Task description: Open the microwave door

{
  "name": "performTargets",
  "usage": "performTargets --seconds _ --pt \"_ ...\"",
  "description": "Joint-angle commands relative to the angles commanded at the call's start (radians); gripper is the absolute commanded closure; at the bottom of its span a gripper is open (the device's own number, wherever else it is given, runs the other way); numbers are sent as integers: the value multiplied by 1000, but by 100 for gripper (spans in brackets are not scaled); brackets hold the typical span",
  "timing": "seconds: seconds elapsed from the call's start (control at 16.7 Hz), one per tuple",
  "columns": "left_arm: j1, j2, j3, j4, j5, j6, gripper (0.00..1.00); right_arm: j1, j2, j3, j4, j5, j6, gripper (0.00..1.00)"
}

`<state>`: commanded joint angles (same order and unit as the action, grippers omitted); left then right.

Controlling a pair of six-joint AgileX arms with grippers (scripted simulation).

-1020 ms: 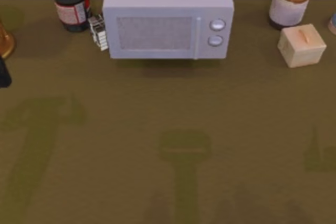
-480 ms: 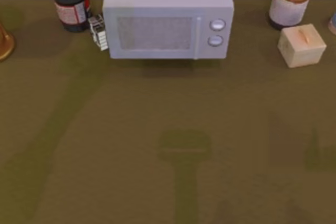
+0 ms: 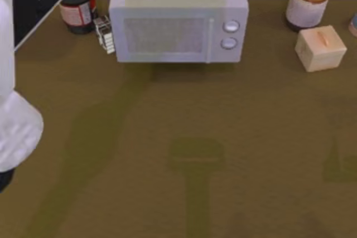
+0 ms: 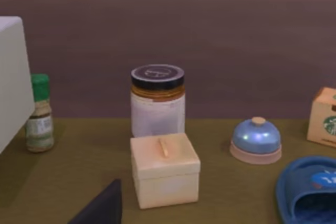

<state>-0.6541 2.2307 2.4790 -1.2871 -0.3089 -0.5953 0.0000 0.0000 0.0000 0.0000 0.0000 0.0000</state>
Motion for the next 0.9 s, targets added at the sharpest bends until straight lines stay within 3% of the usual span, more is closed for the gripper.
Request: performTargets --seconds 0.36,0.9 --pt "-83 267 290 -142 -35 -75 0 0 0 0 0 0 0 0" --pt "-77 285 270 -108 -33 -71 0 0 0 0 0 0 0 0"
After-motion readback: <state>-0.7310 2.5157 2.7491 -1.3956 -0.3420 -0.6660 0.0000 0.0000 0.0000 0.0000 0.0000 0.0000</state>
